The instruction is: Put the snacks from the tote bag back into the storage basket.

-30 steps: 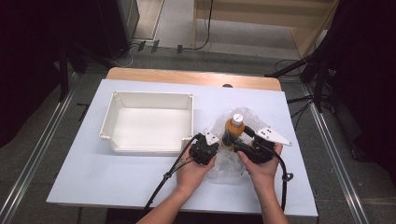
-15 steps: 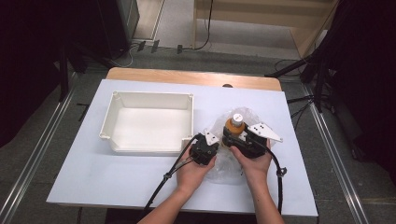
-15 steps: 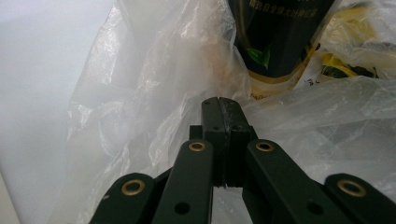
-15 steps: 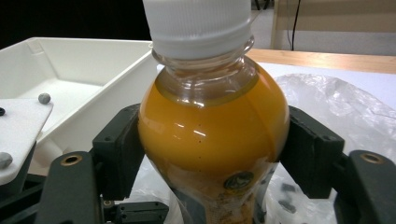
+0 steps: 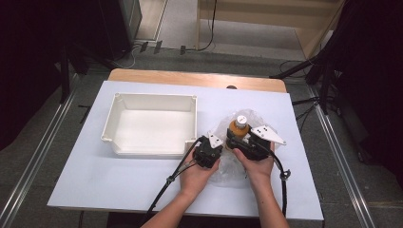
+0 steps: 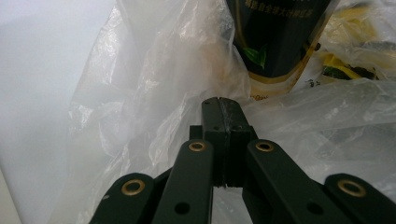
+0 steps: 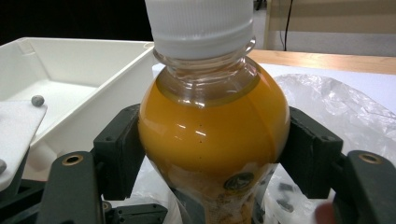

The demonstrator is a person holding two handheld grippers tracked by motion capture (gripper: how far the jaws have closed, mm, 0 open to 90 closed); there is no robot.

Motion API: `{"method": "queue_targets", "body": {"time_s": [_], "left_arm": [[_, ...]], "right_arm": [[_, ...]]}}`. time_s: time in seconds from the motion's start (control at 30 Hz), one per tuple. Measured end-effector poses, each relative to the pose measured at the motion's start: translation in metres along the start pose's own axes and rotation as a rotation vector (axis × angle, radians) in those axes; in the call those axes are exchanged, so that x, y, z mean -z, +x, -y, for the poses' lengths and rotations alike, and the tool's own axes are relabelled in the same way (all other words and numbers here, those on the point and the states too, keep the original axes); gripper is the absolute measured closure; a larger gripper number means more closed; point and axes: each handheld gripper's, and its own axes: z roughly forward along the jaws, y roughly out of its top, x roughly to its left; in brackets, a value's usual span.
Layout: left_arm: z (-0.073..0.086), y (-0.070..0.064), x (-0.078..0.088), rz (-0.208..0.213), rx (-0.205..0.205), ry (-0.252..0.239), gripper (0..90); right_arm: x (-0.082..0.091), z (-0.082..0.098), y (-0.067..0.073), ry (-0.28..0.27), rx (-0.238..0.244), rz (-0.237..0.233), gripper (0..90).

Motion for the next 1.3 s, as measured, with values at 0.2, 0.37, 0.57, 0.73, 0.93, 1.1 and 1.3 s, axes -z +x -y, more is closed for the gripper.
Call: {"method": "queue_targets", "body": {"time_s": [0.2, 0.37, 0.57, 0.73, 0.93, 1.1, 1.3], "left_arm": [[0.0, 0.0, 0.0, 0.004, 0.001, 0.0, 90.0], [0.0, 0.001, 0.0, 0.004, 0.003, 0.0, 90.0], [0.0, 0.001, 0.0, 0.005, 0.003, -0.002, 90.0], [0.0, 0.0, 0.0, 0.004, 0.009, -0.01, 90.0], [0.0, 0.001, 0.002, 0.018, 0.016, -0.038, 90.0], [0.002, 0.004, 0.009, 0.08, 0.021, -0.097, 84.9], [0.004, 0.004, 0.025, 0.146, 0.002, -0.194, 70.5]], "right_arm": [[0.0, 0.0, 0.002, -0.001, 0.001, 0.016, 30.7], [0.001, -0.001, 0.004, 0.008, 0.0, 0.027, 31.1], [0.009, -0.01, 0.007, -0.004, -0.008, 0.017, 31.2], [0.021, -0.025, 0.011, -0.033, -0.007, 0.008, 31.3], [0.038, -0.041, 0.015, -0.056, -0.006, -0.006, 31.3], [0.047, -0.048, 0.016, -0.062, -0.011, -0.011, 31.3], [0.053, -0.049, 0.013, -0.062, -0.022, -0.011, 31.3]]}}
